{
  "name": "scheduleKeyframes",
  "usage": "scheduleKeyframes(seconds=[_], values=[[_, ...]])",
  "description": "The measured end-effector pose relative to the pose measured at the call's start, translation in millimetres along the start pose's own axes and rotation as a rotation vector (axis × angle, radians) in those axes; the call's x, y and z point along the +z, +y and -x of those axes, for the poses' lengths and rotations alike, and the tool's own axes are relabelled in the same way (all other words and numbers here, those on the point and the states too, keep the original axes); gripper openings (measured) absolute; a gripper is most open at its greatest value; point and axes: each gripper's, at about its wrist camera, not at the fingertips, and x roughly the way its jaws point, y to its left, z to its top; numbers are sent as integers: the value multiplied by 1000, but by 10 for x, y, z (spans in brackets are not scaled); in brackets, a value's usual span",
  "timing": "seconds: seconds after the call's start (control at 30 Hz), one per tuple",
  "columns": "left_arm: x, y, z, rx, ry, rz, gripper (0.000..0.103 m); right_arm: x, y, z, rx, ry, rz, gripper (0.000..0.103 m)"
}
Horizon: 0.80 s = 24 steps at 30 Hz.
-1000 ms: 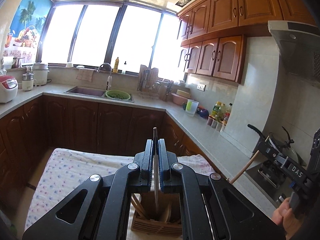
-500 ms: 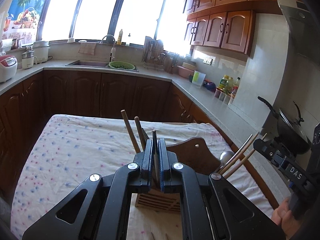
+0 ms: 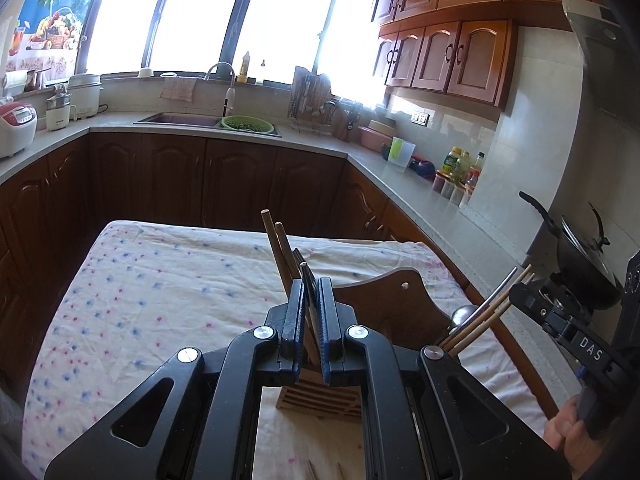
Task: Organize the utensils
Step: 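Lift both chopsticks and lower them into the wooden holder, then open both grippers and move them back over the remaining chopsticks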
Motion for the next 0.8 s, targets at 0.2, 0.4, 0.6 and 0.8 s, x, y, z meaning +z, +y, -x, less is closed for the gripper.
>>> scheduleKeyframes(seconds=[0.2, 0.4, 0.6, 0.8], values=[[1, 20, 203, -25, -14, 25, 50, -2, -13, 92, 21, -34, -6, 41], [-75, 102, 490, -13, -36, 57, 68, -18, -38, 441, 23, -141, -29, 94], [-269, 212, 643, 10, -3, 87, 71, -110, -41, 716, 18, -167, -42, 99], [-557, 294, 770, 27, 44, 108, 71, -300, -69, 862, 3, -132, -47, 100]])
